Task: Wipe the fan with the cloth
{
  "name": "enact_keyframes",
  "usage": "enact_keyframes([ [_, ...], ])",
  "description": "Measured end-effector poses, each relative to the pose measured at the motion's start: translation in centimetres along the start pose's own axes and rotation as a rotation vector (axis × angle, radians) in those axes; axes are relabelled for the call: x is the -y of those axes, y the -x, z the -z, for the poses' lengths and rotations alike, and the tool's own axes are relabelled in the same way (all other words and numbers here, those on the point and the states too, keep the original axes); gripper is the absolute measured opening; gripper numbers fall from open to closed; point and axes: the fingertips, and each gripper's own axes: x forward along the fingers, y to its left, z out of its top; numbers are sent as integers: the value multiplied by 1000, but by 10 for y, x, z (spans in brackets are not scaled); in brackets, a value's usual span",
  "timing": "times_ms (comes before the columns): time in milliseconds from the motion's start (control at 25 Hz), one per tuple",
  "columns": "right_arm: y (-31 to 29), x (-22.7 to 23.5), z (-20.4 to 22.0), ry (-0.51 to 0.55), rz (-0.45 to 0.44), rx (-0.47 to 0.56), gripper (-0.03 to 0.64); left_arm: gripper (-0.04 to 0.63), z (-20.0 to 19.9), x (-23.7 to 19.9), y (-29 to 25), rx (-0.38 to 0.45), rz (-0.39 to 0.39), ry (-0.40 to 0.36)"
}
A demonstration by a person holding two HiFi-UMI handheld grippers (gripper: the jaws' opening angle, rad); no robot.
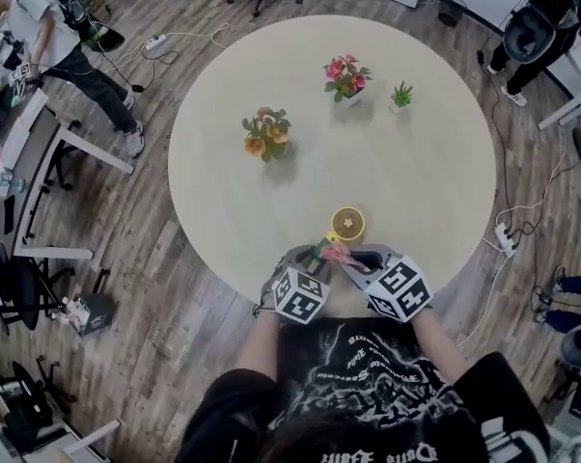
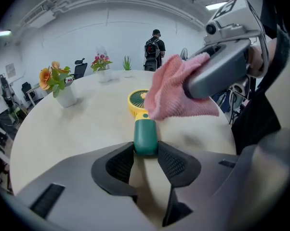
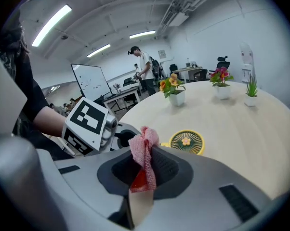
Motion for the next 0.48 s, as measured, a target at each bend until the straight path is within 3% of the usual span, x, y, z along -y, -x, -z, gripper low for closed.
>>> enact_keyframes([
  [280,-46,-10,17,150,-58,-165,63,170,1,1,-2,20,7,2],
  [480,-62,-4,17,142,-90,-189,58,170,1,0,-2,20,21,4],
])
